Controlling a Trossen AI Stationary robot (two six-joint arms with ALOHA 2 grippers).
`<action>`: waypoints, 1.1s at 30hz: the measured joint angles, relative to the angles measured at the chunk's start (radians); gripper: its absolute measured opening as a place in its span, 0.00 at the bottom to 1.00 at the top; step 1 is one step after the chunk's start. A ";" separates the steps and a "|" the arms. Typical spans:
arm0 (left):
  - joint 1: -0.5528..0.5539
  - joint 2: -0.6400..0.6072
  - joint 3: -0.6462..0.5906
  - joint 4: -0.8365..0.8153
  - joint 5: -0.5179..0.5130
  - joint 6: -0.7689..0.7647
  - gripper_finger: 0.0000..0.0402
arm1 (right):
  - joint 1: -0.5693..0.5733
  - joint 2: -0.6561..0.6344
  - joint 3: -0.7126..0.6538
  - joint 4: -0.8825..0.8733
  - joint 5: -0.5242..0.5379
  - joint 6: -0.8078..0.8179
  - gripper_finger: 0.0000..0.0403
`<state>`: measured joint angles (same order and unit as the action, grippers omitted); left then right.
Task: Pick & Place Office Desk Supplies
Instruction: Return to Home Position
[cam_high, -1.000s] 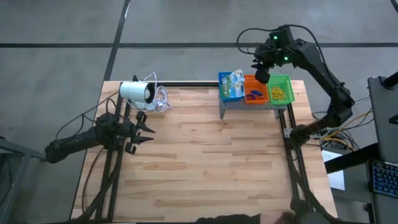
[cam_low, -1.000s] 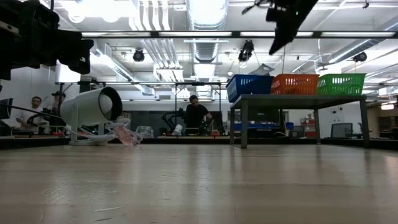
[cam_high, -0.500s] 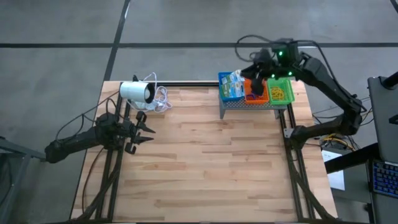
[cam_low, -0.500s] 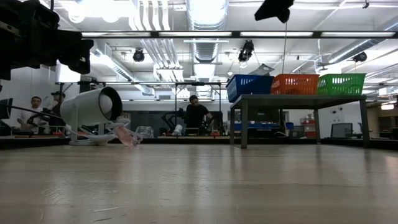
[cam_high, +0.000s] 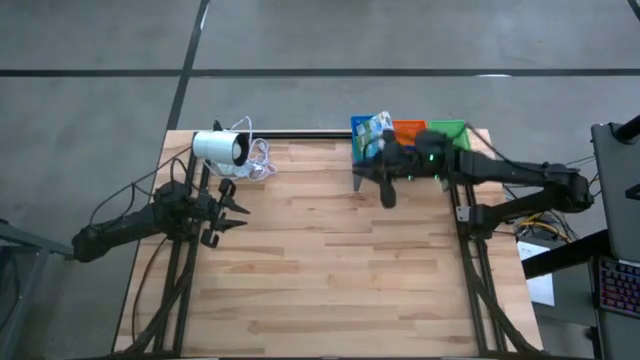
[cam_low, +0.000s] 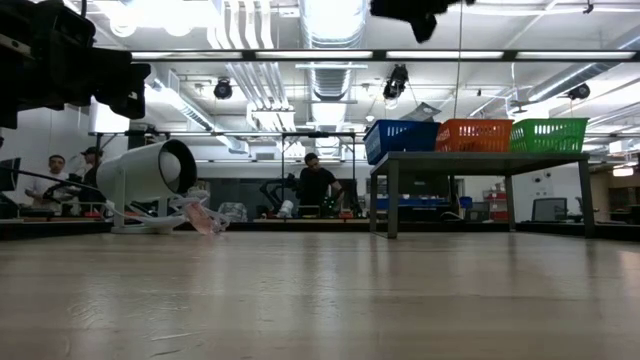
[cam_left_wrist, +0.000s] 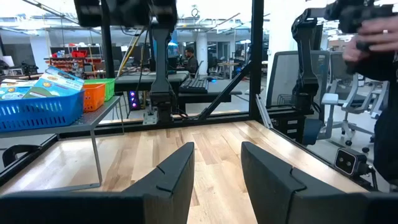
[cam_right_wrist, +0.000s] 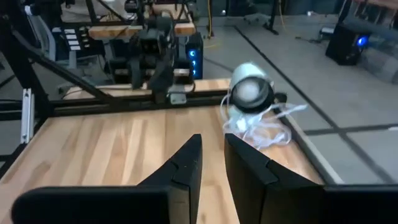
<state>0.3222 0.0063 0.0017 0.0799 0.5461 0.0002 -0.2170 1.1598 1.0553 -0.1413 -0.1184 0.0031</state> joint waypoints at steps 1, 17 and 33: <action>0.000 0.000 0.000 0.000 0.000 0.000 0.33 | 0.020 -0.007 -0.039 0.031 0.023 0.015 0.16; 0.000 0.000 0.000 0.000 0.000 -0.001 0.33 | 0.180 -0.277 -0.466 0.202 0.161 0.157 0.16; 0.000 0.000 0.000 0.000 0.000 -0.003 0.33 | 0.213 -0.796 -0.841 0.167 0.235 0.305 0.13</action>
<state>0.3221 0.0067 0.0018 0.0802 0.5461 -0.0029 -0.0040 0.3636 0.2141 0.0254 0.1162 0.3080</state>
